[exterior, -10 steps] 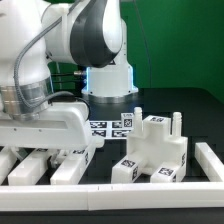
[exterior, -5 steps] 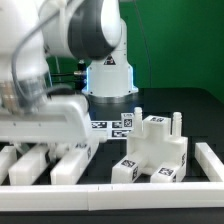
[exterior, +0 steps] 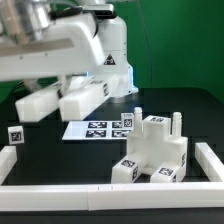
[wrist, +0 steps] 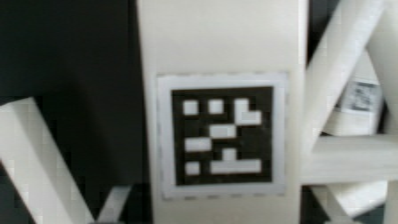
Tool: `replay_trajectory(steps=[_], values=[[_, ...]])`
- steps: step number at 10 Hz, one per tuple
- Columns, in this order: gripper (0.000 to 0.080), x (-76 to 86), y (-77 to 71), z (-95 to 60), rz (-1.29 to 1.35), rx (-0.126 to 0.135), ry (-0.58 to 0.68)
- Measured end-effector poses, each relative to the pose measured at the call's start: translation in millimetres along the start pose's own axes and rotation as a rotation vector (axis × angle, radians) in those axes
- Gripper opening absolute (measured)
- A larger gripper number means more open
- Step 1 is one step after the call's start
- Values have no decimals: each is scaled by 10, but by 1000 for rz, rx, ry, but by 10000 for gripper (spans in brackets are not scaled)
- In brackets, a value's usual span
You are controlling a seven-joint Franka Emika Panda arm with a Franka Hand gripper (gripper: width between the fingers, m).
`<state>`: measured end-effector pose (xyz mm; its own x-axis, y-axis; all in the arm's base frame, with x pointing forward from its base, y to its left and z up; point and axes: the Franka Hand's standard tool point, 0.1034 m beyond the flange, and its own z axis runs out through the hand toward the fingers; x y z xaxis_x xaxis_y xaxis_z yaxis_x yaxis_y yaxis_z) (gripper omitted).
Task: Assemble chair
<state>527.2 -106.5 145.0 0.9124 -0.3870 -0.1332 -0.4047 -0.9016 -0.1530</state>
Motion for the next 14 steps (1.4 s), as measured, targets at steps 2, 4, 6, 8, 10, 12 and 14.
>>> replay_trajectory(steps=[2,4,6,8,10,12,14], values=[[282,-65,-485,-143,82,-10,-18],[282,-21,-657,-26,59,-35,-40],[282,-24,-639,-18,64,-37,-42],[282,-141,-809,28,128,-120,-38],[282,-301,-1037,118,142,-144,-37],[284,-317,-1033,158,140,-144,-40],[284,-326,-1052,174,137,-146,-34]])
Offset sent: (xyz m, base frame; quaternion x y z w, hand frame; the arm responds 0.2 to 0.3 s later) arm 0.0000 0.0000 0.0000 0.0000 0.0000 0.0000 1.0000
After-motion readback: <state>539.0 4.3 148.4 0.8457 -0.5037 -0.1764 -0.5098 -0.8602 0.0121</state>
